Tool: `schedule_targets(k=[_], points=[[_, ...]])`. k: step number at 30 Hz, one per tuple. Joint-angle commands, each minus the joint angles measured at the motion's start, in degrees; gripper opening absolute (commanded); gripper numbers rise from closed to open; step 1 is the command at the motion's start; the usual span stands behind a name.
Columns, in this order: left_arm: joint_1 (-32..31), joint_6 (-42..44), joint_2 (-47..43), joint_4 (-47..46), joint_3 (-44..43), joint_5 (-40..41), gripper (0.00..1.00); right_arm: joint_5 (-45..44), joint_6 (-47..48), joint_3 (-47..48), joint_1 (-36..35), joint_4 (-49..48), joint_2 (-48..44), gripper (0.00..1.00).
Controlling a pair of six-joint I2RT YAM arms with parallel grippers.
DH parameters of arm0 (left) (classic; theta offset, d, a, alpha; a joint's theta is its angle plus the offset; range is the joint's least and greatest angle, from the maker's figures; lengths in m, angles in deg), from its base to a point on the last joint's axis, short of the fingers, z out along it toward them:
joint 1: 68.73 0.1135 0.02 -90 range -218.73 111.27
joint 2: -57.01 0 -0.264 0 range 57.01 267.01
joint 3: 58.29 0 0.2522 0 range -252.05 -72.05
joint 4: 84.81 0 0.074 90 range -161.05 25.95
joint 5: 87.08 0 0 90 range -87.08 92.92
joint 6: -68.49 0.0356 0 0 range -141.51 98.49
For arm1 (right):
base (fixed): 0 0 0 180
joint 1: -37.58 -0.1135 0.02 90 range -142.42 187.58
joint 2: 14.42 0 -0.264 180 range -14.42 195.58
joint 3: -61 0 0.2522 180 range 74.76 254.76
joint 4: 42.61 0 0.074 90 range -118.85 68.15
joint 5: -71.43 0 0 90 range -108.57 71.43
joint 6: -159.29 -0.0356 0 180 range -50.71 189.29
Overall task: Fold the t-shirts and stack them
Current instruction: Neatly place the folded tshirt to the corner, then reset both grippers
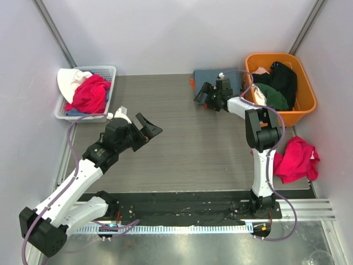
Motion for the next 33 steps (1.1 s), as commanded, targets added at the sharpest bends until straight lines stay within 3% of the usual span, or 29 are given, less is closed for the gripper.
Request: schedule_targets(k=[1,6,16,24,28,33], points=[[0.87,1.49,-2.41,2.41,-0.01,1.47,1.0,4.15,-1.53,4.53,-1.07,-1.98,3.24,0.98],[0.87,5.17,-1.8,6.0,-3.26,1.91,1.0,6.17,0.48,5.25,-1.33,-0.92,-1.23,0.99],[0.87,11.32,-0.91,11.28,-11.43,0.94,1.0,4.34,2.68,0.07,-1.34,8.38,-26.09,1.0],[0.87,19.85,-2.05,24.01,-17.5,5.95,1.0,-4.97,9.01,-12.84,-1.86,21.21,-49.62,1.0],[0.87,21.09,-5.04,26.84,-15.4,8.76,1.0,-8.14,9.98,-22.15,-2.65,24.03,-60.9,1.0],[0.87,20.48,-11.0,28.51,-12.24,11.57,1.0,-10.87,9.81,-26.91,-2.92,30.44,-71.19,1.0]])
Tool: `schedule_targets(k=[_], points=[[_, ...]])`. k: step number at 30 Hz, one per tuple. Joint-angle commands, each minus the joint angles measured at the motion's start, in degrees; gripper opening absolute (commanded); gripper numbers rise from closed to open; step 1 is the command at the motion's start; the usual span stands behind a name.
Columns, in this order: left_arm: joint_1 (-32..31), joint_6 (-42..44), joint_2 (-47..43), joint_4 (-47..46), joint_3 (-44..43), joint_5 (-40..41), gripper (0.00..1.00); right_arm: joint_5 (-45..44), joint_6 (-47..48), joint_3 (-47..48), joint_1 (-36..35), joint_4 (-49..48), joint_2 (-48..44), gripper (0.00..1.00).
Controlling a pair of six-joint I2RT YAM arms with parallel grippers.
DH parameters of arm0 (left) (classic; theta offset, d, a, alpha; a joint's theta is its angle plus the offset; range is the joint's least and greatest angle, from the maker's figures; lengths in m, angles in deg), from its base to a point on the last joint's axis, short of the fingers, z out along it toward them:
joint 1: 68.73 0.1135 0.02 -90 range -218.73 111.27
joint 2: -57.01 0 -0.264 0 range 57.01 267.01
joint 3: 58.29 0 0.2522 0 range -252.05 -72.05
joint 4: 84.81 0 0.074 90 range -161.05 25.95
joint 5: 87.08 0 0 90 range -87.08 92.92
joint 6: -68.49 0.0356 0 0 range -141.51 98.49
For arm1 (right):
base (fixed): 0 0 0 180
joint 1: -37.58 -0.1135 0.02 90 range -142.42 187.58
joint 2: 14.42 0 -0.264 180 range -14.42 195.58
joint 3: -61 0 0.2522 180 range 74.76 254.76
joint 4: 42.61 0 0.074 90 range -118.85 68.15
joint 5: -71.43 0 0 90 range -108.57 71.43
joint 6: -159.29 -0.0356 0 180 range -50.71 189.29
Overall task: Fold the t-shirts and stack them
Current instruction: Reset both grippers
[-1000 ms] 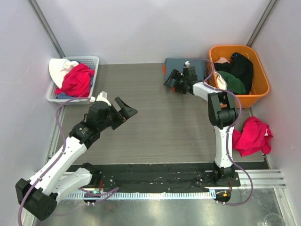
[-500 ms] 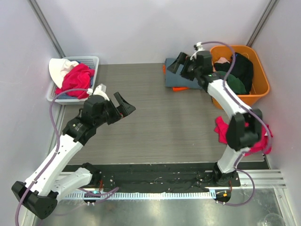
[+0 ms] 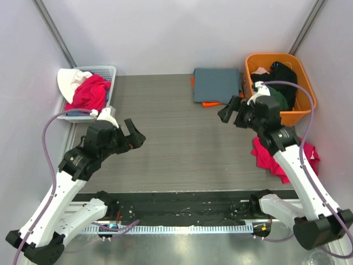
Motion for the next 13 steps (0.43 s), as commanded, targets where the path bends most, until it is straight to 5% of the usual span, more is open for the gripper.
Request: schedule_targets(k=[1,13], points=[[0.28,1.09,-5.29,3.42,2.61,3.71,1.0,-3.97,1.41,-3.24,-0.45,6.39,-8.87,1.0],[0.19,-0.67,-11.62,5.8,5.51,4.5,1.0,-8.54,1.76,-7.92,-0.36,10.79,-17.43,1.0]])
